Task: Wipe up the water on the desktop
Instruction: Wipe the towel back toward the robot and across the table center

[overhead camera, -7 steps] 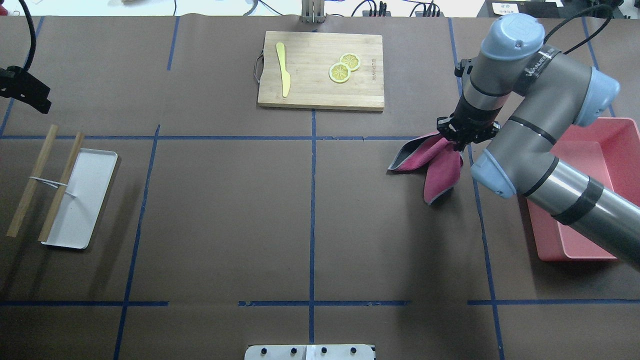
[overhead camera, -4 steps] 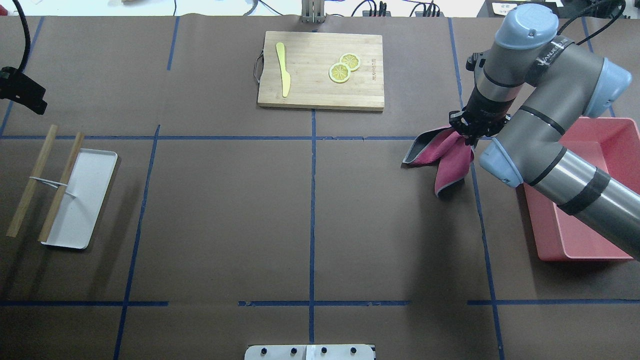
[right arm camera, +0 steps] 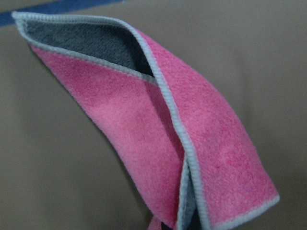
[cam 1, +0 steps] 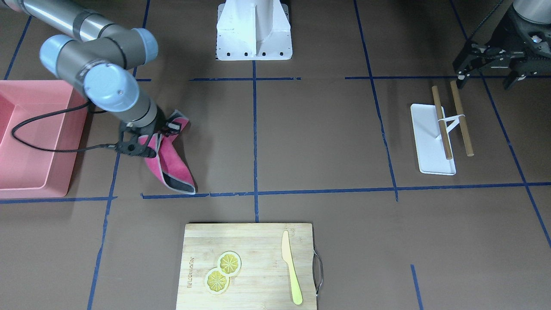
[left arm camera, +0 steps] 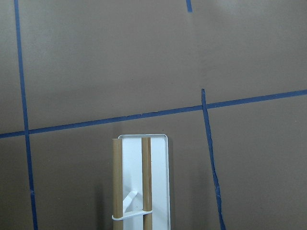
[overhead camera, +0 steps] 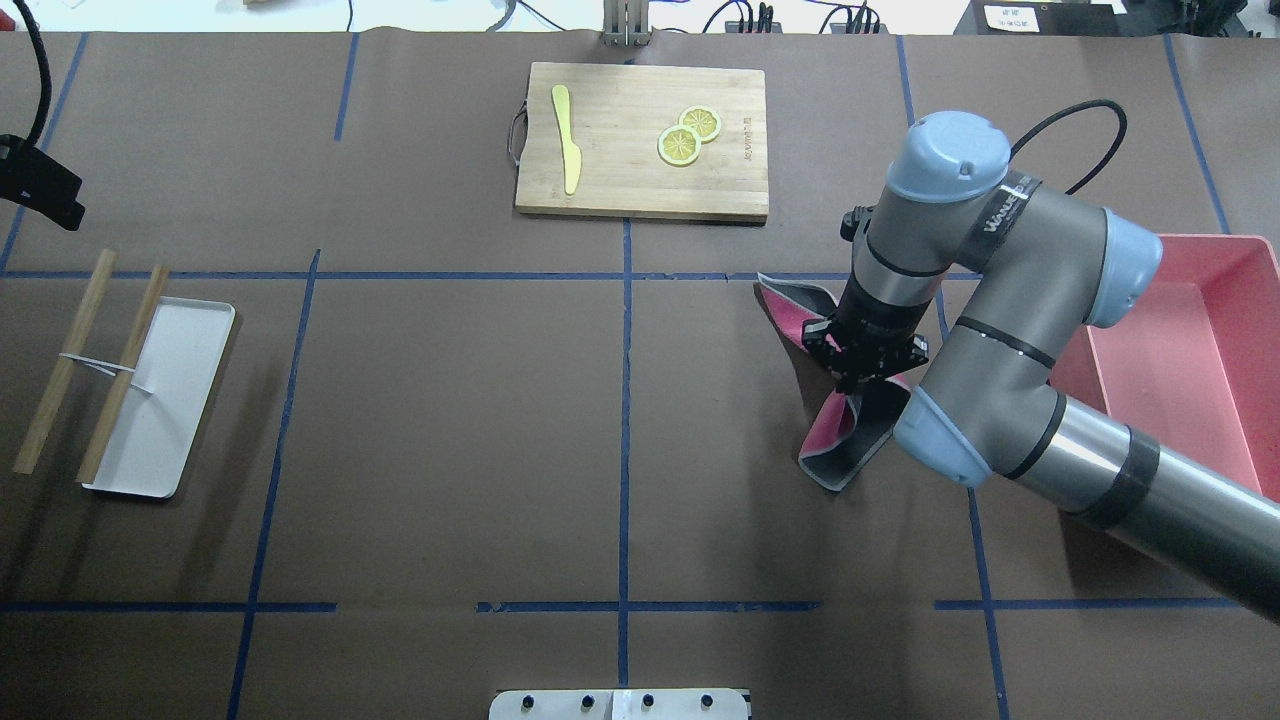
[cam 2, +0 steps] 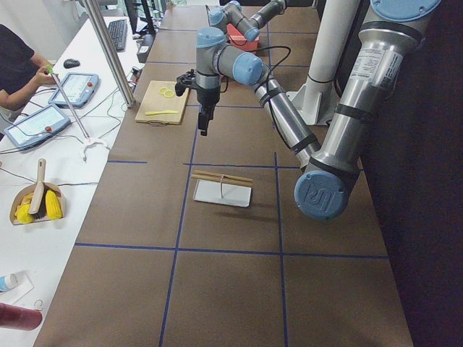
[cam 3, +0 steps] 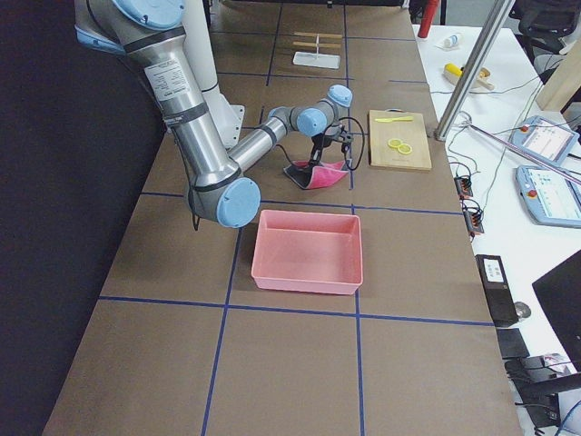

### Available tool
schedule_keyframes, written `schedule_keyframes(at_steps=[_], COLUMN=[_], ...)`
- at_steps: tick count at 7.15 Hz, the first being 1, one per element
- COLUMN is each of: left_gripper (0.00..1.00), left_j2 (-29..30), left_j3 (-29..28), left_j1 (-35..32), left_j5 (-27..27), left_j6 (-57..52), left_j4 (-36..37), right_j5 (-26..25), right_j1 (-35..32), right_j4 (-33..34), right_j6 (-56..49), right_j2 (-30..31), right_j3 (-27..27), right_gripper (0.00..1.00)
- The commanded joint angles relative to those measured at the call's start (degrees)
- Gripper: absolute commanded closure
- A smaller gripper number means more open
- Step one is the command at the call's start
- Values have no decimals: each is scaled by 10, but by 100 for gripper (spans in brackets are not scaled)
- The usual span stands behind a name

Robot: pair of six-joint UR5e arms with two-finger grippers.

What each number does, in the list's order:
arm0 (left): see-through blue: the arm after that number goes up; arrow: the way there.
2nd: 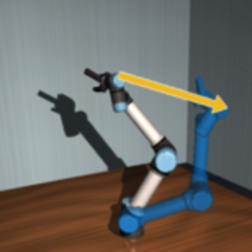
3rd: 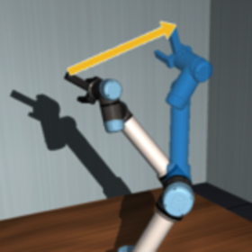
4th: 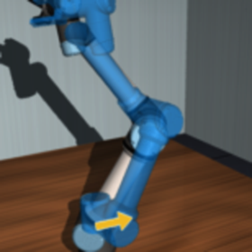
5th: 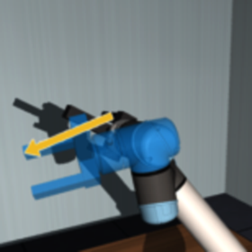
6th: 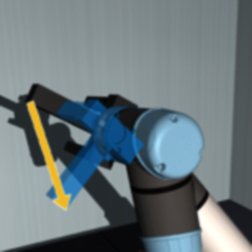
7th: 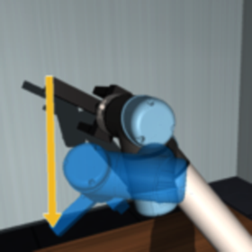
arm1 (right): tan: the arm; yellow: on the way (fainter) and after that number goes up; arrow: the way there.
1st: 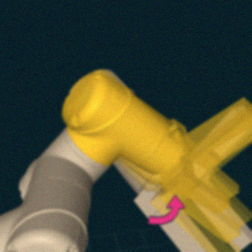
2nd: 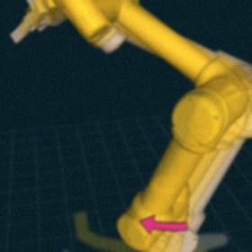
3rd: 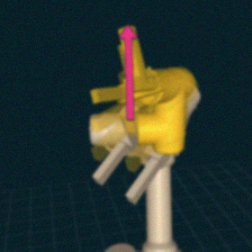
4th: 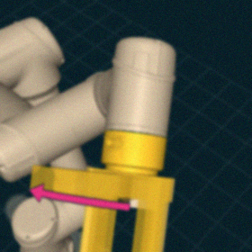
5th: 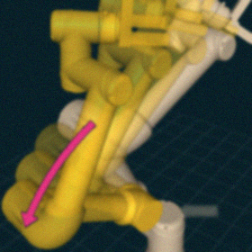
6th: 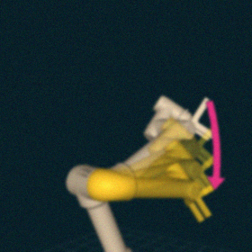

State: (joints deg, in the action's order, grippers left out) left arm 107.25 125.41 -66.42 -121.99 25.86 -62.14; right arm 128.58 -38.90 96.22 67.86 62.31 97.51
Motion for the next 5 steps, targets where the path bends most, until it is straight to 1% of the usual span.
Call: schedule_keyframes(at_steps=[1, 2, 3, 4, 5], left_gripper=[0, 0, 0, 0, 0], left_j2=[-1, -14, -30, -54, -79], left_j3=[-2, -2, -4, -12, -22], left_j1=[-11, -18, -32, -49, -72], left_j5=[0, 0, 0, 0, -1], left_j6=[-14, -33, -70, -107, -152], left_j4=[0, -1, -1, -2, -3], right_j5=[-4, -8, -9, -12, -30], right_j1=[81, 100, 104, 102, 72], right_j4=[-1, -1, -1, -1, -1], right_j6=[96, 119, 126, 125, 113], right_j2=[0, -1, -2, -1, -1], right_j3=[42, 47, 51, 47, 38], right_gripper=[100, 100, 100, 100, 100])
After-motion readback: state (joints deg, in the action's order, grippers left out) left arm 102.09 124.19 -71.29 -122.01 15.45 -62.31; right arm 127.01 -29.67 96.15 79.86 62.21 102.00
